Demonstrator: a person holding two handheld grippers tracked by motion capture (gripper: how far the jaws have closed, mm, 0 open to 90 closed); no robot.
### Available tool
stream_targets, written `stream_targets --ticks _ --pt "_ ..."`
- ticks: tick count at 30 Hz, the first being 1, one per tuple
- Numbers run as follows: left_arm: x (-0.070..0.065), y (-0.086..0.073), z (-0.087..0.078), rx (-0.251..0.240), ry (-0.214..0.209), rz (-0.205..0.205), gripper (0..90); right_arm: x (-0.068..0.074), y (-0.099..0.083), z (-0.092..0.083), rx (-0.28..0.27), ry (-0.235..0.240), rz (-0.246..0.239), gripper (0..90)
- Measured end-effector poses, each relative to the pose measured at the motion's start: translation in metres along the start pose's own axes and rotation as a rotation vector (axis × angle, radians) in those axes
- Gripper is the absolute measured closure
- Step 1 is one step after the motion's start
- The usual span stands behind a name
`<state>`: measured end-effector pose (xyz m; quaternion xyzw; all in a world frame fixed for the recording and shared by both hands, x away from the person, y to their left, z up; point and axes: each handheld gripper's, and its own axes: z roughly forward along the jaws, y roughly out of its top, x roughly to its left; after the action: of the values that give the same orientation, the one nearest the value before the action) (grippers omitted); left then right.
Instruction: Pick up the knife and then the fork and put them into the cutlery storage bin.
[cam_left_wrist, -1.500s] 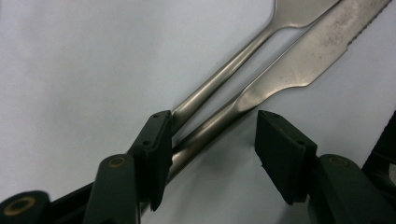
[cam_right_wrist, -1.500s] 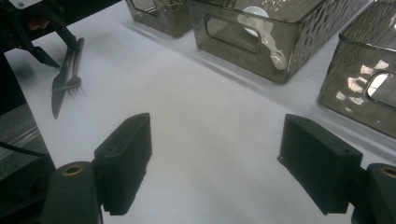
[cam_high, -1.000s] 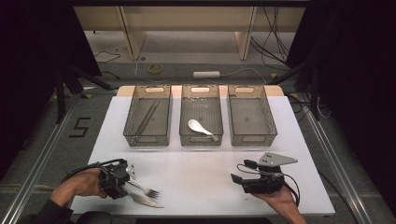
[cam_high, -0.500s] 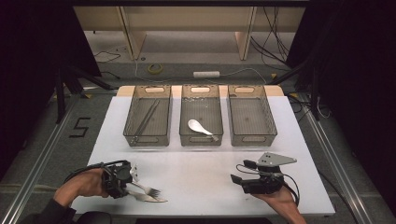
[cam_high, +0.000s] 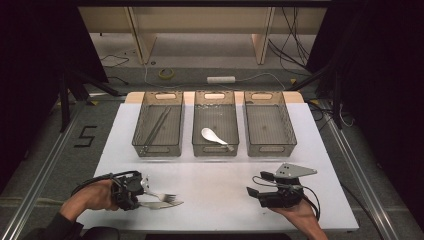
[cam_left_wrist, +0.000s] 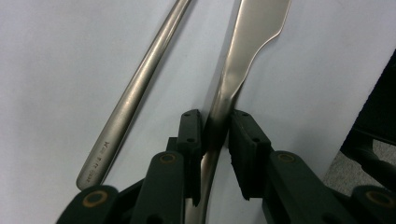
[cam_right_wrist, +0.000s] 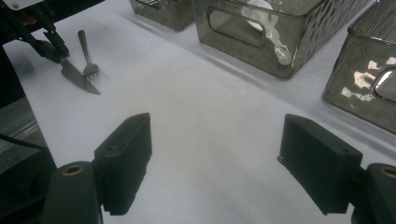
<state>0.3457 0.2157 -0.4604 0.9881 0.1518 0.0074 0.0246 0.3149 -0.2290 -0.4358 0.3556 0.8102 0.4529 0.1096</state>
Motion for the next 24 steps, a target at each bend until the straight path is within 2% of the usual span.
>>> stream_targets --ticks 5,9,11,12,17,21,24 --pt "0.0000 -0.0042 -0.0003 -0.027 -0.001 -0.025 72.9 -0.0004 0.0000 -0.0004 0.001 0.000 0.001 26.0" --pt "0.0014 -0.0027 -0.0004 -0.004 -0.013 -0.016 72.3 -0.0001 -0.0001 0.0000 0.002 0.001 0.000 25.9" --pt "0.0024 -0.0026 -0.0001 0.000 -0.029 -0.037 70.4 -0.0002 -0.0001 -0.0001 0.001 -0.001 0.001 26.0" --pt "0.0030 -0.0028 -0.0004 0.009 -0.029 -0.029 68.9 -0.0004 -0.0001 -0.0005 0.001 -0.001 0.001 25.9" --pt "0.0031 -0.0048 -0.0001 -0.001 -0.027 -0.047 70.9 -0.0007 -0.0001 -0.0006 0.001 0.000 0.002 26.0" --pt "0.0040 -0.0074 -0.0003 0.012 -0.022 -0.047 70.8 -0.0005 -0.0001 -0.0004 0.002 -0.001 0.001 26.0" --pt "0.0035 -0.0067 0.0000 0.015 -0.015 -0.027 72.4 -0.0005 -0.0001 -0.0006 0.002 -0.001 0.002 26.0"
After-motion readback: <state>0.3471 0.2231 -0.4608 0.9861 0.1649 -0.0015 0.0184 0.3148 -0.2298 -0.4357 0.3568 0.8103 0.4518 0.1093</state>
